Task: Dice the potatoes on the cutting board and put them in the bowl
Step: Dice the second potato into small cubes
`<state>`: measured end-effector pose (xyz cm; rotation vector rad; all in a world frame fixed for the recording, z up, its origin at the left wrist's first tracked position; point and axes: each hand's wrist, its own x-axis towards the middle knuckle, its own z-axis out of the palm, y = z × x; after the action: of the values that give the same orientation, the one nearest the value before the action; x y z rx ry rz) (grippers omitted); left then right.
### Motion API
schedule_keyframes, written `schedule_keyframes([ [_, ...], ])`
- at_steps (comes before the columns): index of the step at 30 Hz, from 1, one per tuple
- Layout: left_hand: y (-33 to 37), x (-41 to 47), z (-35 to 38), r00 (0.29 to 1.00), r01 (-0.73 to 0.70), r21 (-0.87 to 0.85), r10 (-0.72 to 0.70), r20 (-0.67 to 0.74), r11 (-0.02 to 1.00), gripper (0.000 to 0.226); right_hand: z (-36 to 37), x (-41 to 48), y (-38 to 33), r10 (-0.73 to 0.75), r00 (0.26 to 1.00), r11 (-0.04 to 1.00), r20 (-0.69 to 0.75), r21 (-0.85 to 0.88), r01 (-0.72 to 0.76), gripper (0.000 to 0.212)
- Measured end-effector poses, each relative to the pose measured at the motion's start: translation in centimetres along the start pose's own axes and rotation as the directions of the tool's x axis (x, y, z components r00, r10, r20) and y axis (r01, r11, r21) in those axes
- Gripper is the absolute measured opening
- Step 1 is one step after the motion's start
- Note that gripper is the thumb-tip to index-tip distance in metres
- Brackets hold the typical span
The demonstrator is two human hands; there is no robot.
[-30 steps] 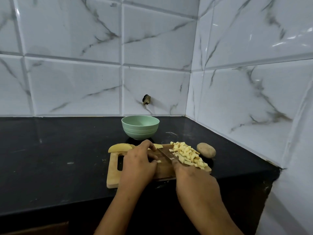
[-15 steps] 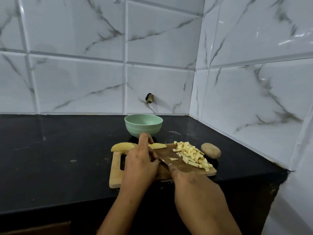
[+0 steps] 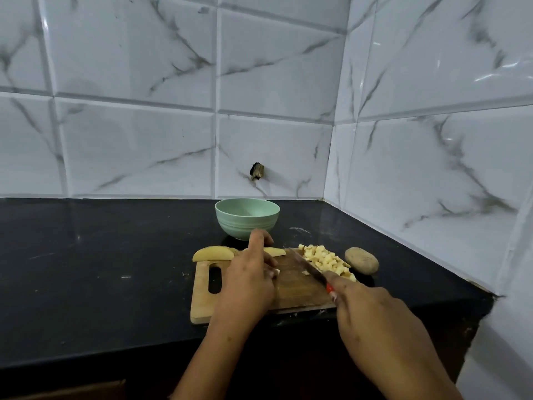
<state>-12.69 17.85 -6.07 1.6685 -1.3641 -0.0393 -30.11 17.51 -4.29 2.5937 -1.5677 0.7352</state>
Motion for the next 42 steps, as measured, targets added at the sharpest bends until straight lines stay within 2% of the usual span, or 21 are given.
schedule_keyframes([
  [2, -0.1, 0.0, -0.1, 0.999, 0.012, -0.066, -0.015, -0.039, 0.998, 0.049, -0.5, -0.6, -0.7, -0.040, 0.998, 0.999, 0.039, 0.022, 0.039, 0.046],
  [7, -0.3, -0.2, -0.1, 0.969, 0.023, -0.166, -0.063, -0.239, 0.986, 0.060, -0.1, -0.7, -1.9, -0.093, 0.987, 0.996, 0.134, 0.013, 0.093, 0.046],
  [13, -0.6, -0.2, 0.1, 0.959, 0.046, -0.113, -0.076, -0.275, 0.993, 0.061, 0.5, 1.0, 0.0, 0.002, 0.999, 0.996, 0.053, -0.085, 0.003, 0.048],
  [18, -0.6, -0.2, 0.0, 0.952, 0.041, -0.103, -0.071, -0.297, 0.994, 0.061, 0.5, 0.6, -0.3, -0.032, 0.998, 0.999, 0.055, 0.002, 0.032, 0.046],
  [21, -0.6, -0.2, 0.0, 0.957, 0.052, -0.064, -0.068, -0.281, 0.997, 0.049, 0.6, 0.7, -0.6, -0.058, 0.996, 0.998, 0.070, 0.029, 0.056, 0.041],
  [23, -0.7, 0.0, 0.0, 0.975, 0.027, -0.008, -0.029, -0.221, 1.000, 0.037, 0.6, 1.3, -0.2, -0.036, 0.998, 0.999, 0.041, 0.030, 0.035, 0.039],
  [25, -1.0, 0.5, -0.3, 0.994, 0.017, 0.035, -0.014, -0.104, 0.999, 0.032, 0.6, 1.8, 0.2, -0.015, 1.000, 0.996, -0.002, 0.083, 0.015, 0.038],
  [27, -1.3, 1.6, -0.8, 1.000, 0.000, 0.156, -0.004, 0.022, 0.988, 0.030, 1.0, 2.1, 0.4, -0.009, 1.000, 0.987, -0.028, 0.160, 0.013, 0.038],
  [30, -1.1, 4.5, -1.5, 0.988, -0.102, 0.404, 0.045, 0.148, 0.909, 0.033, 1.9, 2.4, 0.5, 0.010, 0.999, 0.960, -0.047, 0.280, 0.003, 0.039],
  [33, -1.0, 7.5, -1.0, 0.948, -0.244, 0.566, 0.071, 0.310, 0.788, 0.039, 3.2, 2.8, 0.8, 0.051, 0.998, 0.932, -0.046, 0.361, -0.031, 0.040],
  [36, -1.7, 8.7, -0.1, 0.880, -0.303, 0.541, 0.011, 0.476, 0.785, 0.036, 4.0, 3.1, 1.6, 0.087, 0.996, 0.870, -0.025, 0.488, -0.064, 0.038],
  [39, -2.5, 8.9, 0.3, 0.878, -0.296, 0.458, 0.050, 0.475, 0.838, 0.027, 4.3, 3.5, 2.2, 0.097, 0.995, 0.821, -0.015, 0.566, -0.071, 0.037],
  [42, -2.6, 8.9, 0.3, 0.884, -0.323, 0.452, 0.094, 0.458, 0.831, 0.023, 4.5, 3.9, 2.4, 0.090, 0.996, 0.816, -0.011, 0.574, -0.068, 0.037],
])
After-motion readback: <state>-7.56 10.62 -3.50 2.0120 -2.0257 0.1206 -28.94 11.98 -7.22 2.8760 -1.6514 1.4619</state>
